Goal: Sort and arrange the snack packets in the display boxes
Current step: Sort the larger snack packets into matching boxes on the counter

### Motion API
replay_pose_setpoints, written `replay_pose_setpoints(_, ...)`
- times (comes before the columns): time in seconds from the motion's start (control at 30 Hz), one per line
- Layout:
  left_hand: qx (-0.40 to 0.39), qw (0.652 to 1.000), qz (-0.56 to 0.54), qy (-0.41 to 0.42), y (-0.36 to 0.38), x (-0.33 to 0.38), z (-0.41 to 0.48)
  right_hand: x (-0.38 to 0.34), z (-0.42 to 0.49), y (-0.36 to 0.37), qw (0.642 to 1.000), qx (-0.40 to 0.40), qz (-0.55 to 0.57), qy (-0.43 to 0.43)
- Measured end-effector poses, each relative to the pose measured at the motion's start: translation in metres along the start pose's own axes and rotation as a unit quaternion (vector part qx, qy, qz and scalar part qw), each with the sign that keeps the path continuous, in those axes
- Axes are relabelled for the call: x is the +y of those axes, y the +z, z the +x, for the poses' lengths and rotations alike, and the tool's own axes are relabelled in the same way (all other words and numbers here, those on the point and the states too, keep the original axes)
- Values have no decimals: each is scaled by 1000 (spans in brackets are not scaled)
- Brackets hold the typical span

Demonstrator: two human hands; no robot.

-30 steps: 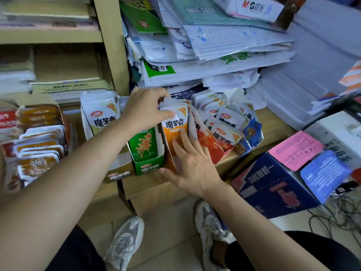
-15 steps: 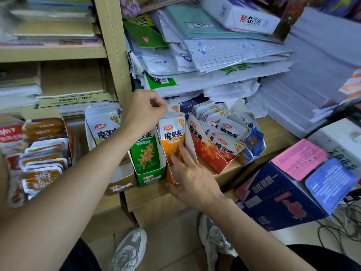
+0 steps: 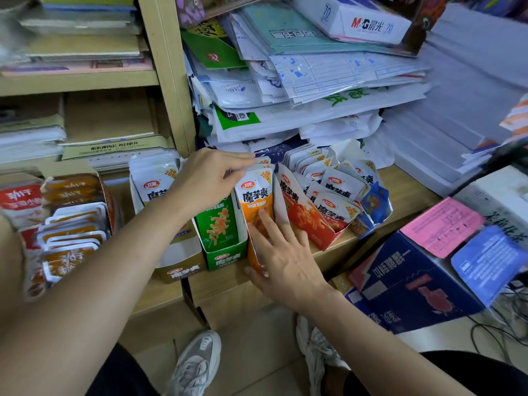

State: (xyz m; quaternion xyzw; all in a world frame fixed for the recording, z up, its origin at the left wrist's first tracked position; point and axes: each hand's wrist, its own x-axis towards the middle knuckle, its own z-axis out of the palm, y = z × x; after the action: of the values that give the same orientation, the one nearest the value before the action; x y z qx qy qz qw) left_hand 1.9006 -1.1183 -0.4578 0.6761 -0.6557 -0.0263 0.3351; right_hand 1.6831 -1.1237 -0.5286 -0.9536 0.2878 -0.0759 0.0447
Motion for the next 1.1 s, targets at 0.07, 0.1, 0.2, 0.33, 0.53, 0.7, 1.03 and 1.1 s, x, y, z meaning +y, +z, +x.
replay_pose_setpoints(0.07, -16, 998, 45, 28, 1, -2, -1, 0, -1, 0, 1000, 2, -2, 1)
replay_pose_setpoints(0.1, -26, 997, 62, 30, 1, -4, -1, 0, -1, -1, 1000, 10, -2, 2)
replay_pose_setpoints(0.2, -28, 998, 48, 16, 0, -6, -3, 2, -2, -6, 999, 42, 3, 6)
replay_pose_setpoints(0.33, 16, 1000, 17, 10, 0, -9, -11, 1, -14, -3, 984, 108, 113, 81)
replay_pose_setpoints(0.53, 49, 998, 45, 23, -2, -14, -12, 9, -26, 11, 886, 100, 410, 193)
replay_pose_setpoints(0.7, 31, 992, 115, 36, 13, -7, -10, 11, -22, 16, 881, 108, 423, 181)
replay_pose_setpoints(1.03, 62, 986, 157, -6, 18, -14, 2, 19, 8, 0, 889, 75, 419, 168)
replay_pose_setpoints(1.1, 60, 986, 152, -9, 17, -15, 5, 18, 11, 1, 890, 69, 422, 161)
